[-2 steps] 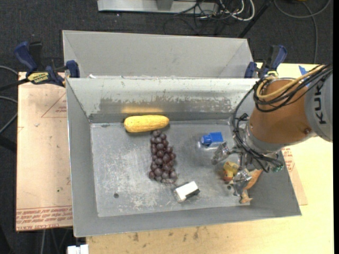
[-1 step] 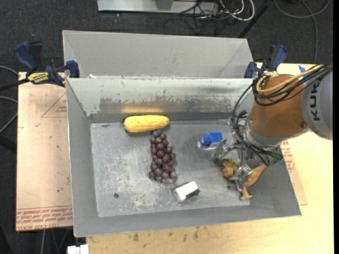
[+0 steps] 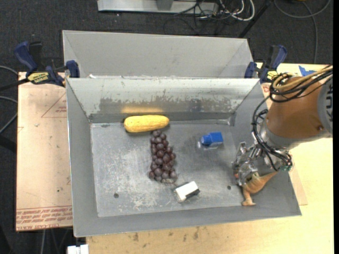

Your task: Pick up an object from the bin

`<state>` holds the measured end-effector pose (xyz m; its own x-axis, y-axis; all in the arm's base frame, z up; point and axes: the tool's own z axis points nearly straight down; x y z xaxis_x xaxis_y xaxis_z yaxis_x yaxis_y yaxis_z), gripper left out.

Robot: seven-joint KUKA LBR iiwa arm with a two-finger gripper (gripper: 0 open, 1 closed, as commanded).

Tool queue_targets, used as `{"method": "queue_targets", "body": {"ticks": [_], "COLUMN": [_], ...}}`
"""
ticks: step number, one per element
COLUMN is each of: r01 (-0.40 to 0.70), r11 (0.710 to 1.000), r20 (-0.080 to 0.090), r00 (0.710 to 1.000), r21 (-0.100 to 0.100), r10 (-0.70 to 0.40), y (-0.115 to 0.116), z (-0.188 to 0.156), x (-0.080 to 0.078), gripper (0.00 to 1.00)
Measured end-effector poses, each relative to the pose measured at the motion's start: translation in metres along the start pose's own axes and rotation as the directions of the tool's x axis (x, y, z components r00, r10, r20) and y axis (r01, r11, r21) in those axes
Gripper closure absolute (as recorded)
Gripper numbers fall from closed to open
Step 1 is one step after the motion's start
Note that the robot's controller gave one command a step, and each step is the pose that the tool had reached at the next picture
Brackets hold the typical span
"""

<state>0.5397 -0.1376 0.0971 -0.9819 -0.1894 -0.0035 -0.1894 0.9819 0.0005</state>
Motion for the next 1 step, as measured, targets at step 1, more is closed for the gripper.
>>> {"method": "queue_targets", "body": {"ticks": [1], "r01": [0.0], "r11": [1.0], "r20": [0.0], "r00": [1.0], "r21": [0.0], "r10": [0.0], "y": [0.0], "z": [0.0], "x": [0.0], "gripper": [1.0]}}
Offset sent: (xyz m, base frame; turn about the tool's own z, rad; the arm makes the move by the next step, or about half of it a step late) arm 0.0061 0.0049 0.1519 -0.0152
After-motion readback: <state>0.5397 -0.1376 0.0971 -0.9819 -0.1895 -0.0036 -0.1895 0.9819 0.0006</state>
